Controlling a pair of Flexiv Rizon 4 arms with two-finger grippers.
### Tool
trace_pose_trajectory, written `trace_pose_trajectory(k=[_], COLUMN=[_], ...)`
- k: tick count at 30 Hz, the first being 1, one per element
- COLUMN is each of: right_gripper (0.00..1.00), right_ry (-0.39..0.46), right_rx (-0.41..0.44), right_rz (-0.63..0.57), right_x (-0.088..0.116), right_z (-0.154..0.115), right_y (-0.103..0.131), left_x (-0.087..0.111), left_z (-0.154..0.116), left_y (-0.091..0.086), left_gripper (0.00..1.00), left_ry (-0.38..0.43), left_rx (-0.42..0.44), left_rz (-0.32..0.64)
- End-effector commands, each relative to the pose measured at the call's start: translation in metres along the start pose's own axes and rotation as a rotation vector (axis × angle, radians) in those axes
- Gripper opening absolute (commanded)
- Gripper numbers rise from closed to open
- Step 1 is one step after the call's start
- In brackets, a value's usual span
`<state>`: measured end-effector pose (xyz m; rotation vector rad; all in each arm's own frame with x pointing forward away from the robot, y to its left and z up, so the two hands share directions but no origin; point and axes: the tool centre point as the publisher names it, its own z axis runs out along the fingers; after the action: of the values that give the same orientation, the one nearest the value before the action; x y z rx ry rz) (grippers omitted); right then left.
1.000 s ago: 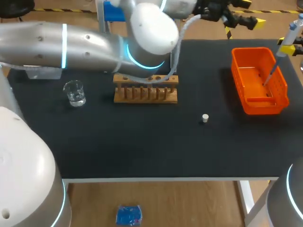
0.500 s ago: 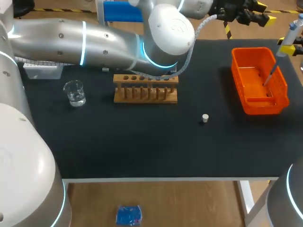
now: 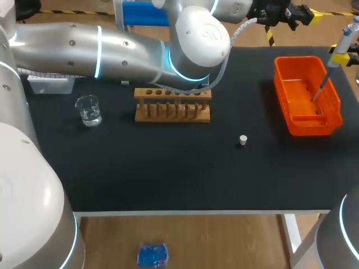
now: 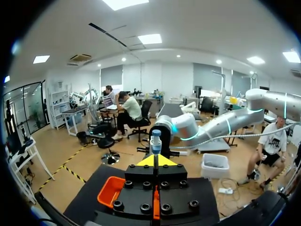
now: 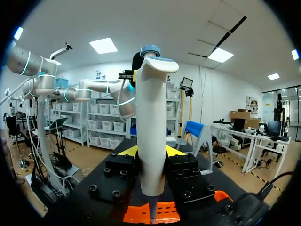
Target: Invert the test tube, pick up the pipette, mount the tip to pipette, aspirate from beaker and dispense into the tube, eject the tip, return the pipette, and cap with the stopper.
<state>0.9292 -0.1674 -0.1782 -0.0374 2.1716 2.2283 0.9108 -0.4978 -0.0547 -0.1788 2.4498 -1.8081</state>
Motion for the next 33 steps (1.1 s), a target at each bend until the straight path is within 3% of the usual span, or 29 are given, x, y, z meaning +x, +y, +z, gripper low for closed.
trace_pose_trajectory(k=[1, 17, 33], right_gripper=[0.00, 0.00, 0.00], right_ry=[0.005, 0.005, 0.005], right_rx=[0.001, 0.001, 0.001], right_rz=[0.000, 0.000, 0.000], right_x=[-0.001, -0.001, -0.001], right_z=[-0.001, -0.001, -0.001], right_y=[0.000, 0.000, 0.000], left_x=[-0.003, -0.006, 0.005], left_z=[0.006, 0.050, 0.071], left_y=[-0.003, -0.008, -0.012], left_gripper=[0.00, 0.00, 0.00], left_ry=[0.014, 0.054, 0.076], left_rx=[0.011, -0.049, -0.028], left_rz=[0.008, -0.008, -0.024])
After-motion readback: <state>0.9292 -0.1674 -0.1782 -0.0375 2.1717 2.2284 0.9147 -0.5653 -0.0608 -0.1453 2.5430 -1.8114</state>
